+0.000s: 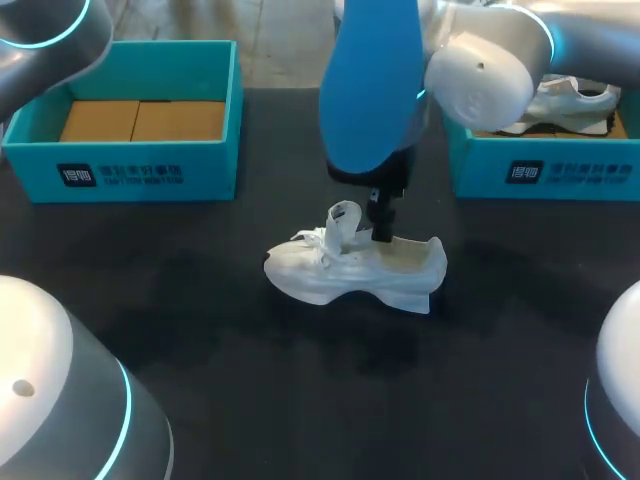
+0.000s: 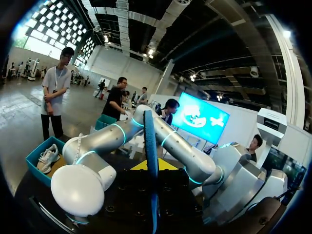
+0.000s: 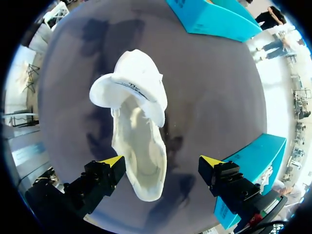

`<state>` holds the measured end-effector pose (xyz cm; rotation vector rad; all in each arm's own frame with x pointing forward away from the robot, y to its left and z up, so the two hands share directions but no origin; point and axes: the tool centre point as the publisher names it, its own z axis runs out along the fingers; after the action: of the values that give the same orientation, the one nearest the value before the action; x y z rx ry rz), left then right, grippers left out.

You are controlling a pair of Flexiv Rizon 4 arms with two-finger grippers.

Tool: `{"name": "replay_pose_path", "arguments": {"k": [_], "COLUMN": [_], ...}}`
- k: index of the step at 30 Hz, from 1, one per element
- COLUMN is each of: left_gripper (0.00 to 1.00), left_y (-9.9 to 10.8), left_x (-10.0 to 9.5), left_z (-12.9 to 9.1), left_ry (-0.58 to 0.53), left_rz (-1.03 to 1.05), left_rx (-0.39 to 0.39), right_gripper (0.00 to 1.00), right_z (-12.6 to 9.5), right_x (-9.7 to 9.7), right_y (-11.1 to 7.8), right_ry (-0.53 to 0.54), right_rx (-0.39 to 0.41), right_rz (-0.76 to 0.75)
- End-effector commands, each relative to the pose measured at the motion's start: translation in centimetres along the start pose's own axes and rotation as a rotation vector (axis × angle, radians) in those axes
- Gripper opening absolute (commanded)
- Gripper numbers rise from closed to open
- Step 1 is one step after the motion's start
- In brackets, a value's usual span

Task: Take the shoe out of the shoebox, open the shoe tongue, remove and reinsert the insole, then place the shoe into the shoebox

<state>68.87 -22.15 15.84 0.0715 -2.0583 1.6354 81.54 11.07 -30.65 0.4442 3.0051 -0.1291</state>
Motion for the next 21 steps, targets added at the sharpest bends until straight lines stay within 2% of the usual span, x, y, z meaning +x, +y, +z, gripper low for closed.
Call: {"name": "replay_pose_path", "arguments": {"k": [1,9,17,20,21], "left_gripper": [0.00,0.00,0.00,0.00,0.00], "left_y": [-0.1,-0.1,-0.1,-0.1,-0.1], "left_x": [-0.1,-0.1,-0.1,-0.1,-0.1], "left_z": [0.0,0.0,0.0,0.0,0.0], "left_ry": [0.000,0.000,0.000,0.000,0.000], "left_rz": [-0.001,-0.001,-0.001,-0.001,-0.001], "left_rx": [-0.002,-0.002,-0.002,-0.002,-0.002], "right_gripper": [1.00,1.00,1.00,0.91,0.56], "right_z": [1.3,3.4,5.1,5.5,5.6], "right_x": [-0.4,-0.6,-0.3,-0.2,-0.1], "right_y": [0.7,1.8,2.0,2.2,2.2], "right_ry": [0.013,0.037,0.063,0.069,0.071], "right_rx": [-0.007,-0.026,-0.046,-0.055,-0.060], "right_rz": [-0.005,-0.016,-0.009,-0.005,-0.004]}}
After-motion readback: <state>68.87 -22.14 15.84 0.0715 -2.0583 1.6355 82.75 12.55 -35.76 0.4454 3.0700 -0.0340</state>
